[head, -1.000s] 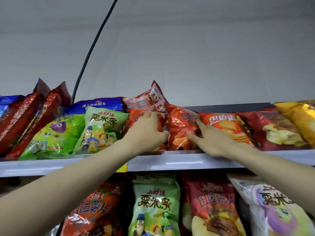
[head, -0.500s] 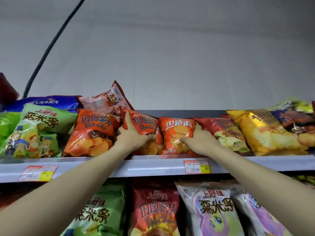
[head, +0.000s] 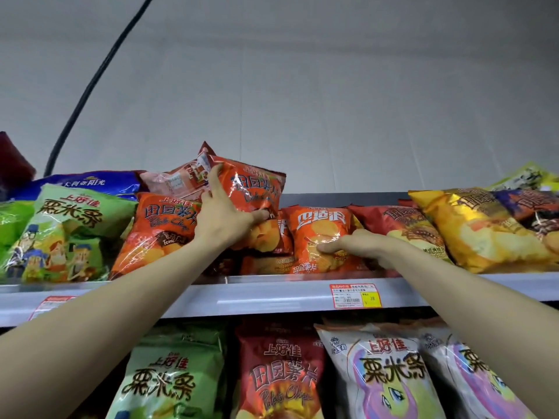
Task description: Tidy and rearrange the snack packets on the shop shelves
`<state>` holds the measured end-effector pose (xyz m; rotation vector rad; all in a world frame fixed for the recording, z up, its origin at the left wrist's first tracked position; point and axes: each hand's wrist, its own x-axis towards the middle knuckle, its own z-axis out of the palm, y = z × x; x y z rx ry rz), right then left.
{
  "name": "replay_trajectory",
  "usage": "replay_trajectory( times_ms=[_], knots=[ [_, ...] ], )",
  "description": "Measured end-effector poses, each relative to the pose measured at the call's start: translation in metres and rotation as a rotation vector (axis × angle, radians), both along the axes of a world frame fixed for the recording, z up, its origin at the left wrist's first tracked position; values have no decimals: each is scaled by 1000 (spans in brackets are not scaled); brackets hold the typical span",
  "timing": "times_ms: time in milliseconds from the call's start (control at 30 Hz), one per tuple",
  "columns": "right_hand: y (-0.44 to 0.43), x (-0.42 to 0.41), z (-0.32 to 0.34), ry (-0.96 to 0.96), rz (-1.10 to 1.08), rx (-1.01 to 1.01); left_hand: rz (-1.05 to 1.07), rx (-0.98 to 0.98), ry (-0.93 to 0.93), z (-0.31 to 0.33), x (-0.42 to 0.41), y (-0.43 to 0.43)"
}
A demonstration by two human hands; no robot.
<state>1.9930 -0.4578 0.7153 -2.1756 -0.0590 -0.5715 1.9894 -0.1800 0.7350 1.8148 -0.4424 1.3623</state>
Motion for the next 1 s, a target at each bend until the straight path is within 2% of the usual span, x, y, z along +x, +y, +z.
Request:
replay_trajectory(
  times_ms=[133, 333, 467, 533, 800, 900, 1000],
  knots=[
    [2, 6, -1, -6, 39, 34, -83, -54, -141, 13, -14, 15],
    [15, -3, 0, -7, 137, -6, -91, -96, -281, 29, -37, 50],
    [35, 3, 2, -113, 249, -29, -99, -184, -342, 40, -52, 77],
    [51, 6, 3, -154, 257, -53, -98, -194, -345, 44, -58, 87],
    [102, 17, 2, -112, 277, -160, -125, -100, -302, 36, -69, 78],
    [95, 3, 1, -123, 247, -212, -157, -61, -260, 35, -70, 58],
    [66, -22, -4, -212, 128, -289, -239, -24, -230, 30, -66, 20]
  ],
)
